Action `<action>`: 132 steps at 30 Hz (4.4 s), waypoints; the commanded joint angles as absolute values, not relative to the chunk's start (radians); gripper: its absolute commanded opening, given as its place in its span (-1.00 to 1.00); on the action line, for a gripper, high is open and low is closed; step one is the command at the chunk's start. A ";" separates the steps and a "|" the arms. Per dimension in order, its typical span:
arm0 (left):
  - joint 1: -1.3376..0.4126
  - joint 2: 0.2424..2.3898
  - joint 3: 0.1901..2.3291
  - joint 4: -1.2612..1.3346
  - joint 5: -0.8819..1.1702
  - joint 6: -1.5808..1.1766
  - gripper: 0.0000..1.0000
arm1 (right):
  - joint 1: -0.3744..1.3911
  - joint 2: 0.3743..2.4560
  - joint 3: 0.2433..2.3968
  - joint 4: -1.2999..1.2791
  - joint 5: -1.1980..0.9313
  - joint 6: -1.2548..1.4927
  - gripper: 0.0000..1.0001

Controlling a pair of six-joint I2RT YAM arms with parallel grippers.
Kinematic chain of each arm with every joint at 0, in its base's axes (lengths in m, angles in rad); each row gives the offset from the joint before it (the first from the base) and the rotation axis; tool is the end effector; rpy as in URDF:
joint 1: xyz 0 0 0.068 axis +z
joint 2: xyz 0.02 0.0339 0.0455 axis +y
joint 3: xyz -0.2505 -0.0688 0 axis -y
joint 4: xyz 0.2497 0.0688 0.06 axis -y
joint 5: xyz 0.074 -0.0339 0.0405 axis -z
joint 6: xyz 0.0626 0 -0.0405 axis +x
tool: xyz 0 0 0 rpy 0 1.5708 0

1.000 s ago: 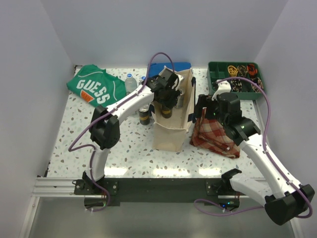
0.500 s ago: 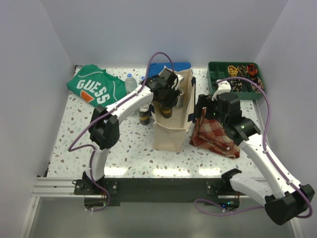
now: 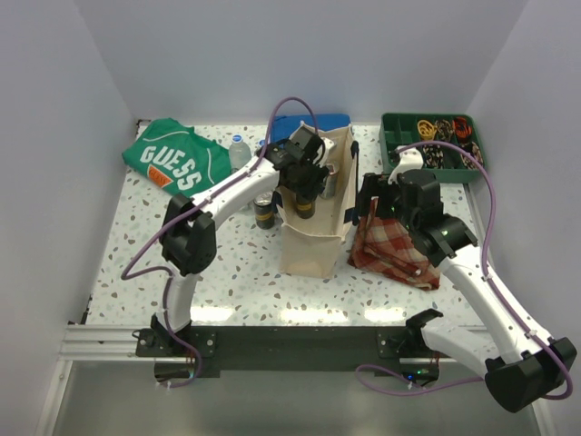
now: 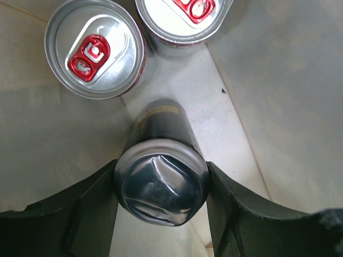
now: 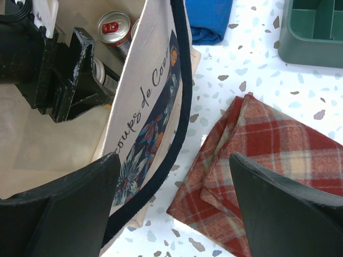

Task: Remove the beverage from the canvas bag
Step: Take out the drink from the canvas bag, then place the drink at the center of the board.

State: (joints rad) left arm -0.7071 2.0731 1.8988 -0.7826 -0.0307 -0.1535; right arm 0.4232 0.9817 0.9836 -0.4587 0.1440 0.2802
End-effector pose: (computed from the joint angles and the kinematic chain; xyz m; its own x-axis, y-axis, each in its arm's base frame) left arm 0.3628 -0.3075 0.2372 -0.7114 0.4068 -0.5731 0.5334 0.8435 -0.0633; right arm 0.2338 0.0955 0.3223 -0.4664 0.0901 -0.8800 -0.1665 0.9681 0.1874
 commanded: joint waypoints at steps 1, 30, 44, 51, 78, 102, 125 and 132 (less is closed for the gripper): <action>-0.709 1.985 1.902 -0.764 -0.014 -0.147 -1.00 | 0.420 0.959 1.020 -0.448 0.161 0.285 0.75; -0.710 1.859 1.891 -0.764 -0.031 -0.147 -1.00 | 0.422 0.950 1.043 -0.423 0.153 0.356 0.74; -0.724 1.810 1.882 -0.747 -0.012 -0.156 -1.00 | 0.422 0.922 1.023 -0.431 0.161 0.385 0.74; -0.729 1.795 1.893 -0.742 -0.005 -0.155 -1.00 | 0.422 0.916 1.028 -0.437 0.166 0.382 0.75; -0.736 1.740 1.960 -0.739 0.028 -0.141 -1.00 | 0.420 0.904 1.020 -0.459 0.172 0.384 0.75; -0.749 1.545 1.864 -0.608 0.003 -0.153 -1.00 | 0.420 0.881 1.002 -0.471 0.183 0.400 0.75; -0.749 1.165 1.523 -0.304 -0.228 -0.164 -1.00 | 0.422 0.907 1.005 -0.460 0.161 0.417 0.75; -0.749 1.117 1.499 -0.322 -0.368 -0.186 -1.00 | 0.422 0.914 1.008 -0.453 0.143 0.431 0.75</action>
